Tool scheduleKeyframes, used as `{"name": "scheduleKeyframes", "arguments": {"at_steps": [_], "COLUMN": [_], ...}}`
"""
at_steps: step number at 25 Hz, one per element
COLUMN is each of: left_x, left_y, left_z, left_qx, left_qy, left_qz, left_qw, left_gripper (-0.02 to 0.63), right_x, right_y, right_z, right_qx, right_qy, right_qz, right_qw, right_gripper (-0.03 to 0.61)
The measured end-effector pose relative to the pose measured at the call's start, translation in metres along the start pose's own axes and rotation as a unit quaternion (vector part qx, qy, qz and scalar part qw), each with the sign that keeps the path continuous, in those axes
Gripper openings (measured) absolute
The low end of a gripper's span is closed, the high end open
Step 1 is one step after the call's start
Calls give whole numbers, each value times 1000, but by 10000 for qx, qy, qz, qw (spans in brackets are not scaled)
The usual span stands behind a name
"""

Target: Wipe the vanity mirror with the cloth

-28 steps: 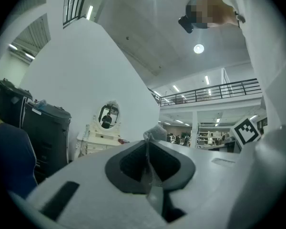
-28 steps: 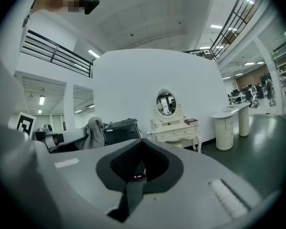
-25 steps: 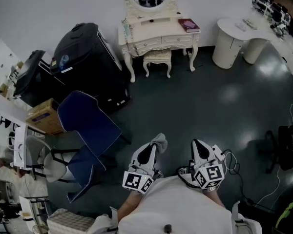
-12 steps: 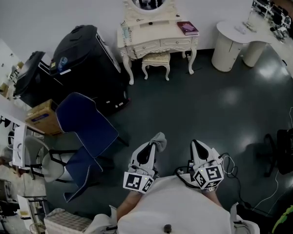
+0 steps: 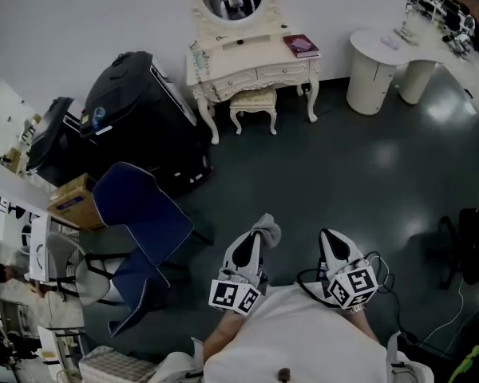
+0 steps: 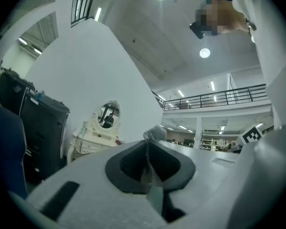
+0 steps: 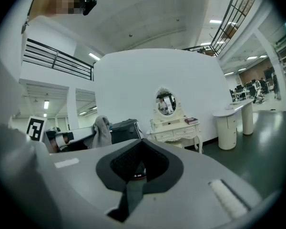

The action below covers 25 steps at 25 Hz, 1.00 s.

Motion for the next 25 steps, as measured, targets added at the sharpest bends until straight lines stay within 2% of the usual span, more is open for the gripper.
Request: {"name": "scheduleKeyframes", "arguments": {"at_steps": [2,5,8,11,15,19,23,25], "left_x": [12,21,14,12,14,7,-21,-35], "left_y": [7,25,39,55,94,152,220,250], "left_z": [11,20,21,13,-12,-48,-89,-111], "left_qx": [16,93,209,333,462,554,827,1028], "left_qy": [-103,-123,44,154,396,228,284,308], "left_qz": [-100,-204,-252,-337,-495,-408,-378,-419], "left_qw": [9999,9997,9995,9988,9969,9974,9955,9933], "left_gripper": [20,20,20,20,20,20,20,20], "right_x": [7,15,17,11,-6,-23,-64,-83], "right_y": [-8,-10,-9,4,42,93,158,191], "right_z": [11,35,51,59,74,99,120,129], "right_qx": [-44,205,315,256,315,367,347,457], "right_qy": [-11,158,429,474,392,387,260,353], "right_qz": [-106,-252,-300,-188,-28,-52,110,234], "right_qw": [9999,9993,9981,9984,9987,9986,9990,9981], "right_gripper": [8,8,8,8,8,8,8,8]}}
Point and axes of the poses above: the fingertips, and each gripper's own axes: y forward along the fingers, z to its right, x out of its underside, the point moved 5 cm from there along -y, backward along the fingers, and after that the axes turned 6 degrees about -z, right-handed, at the moved point
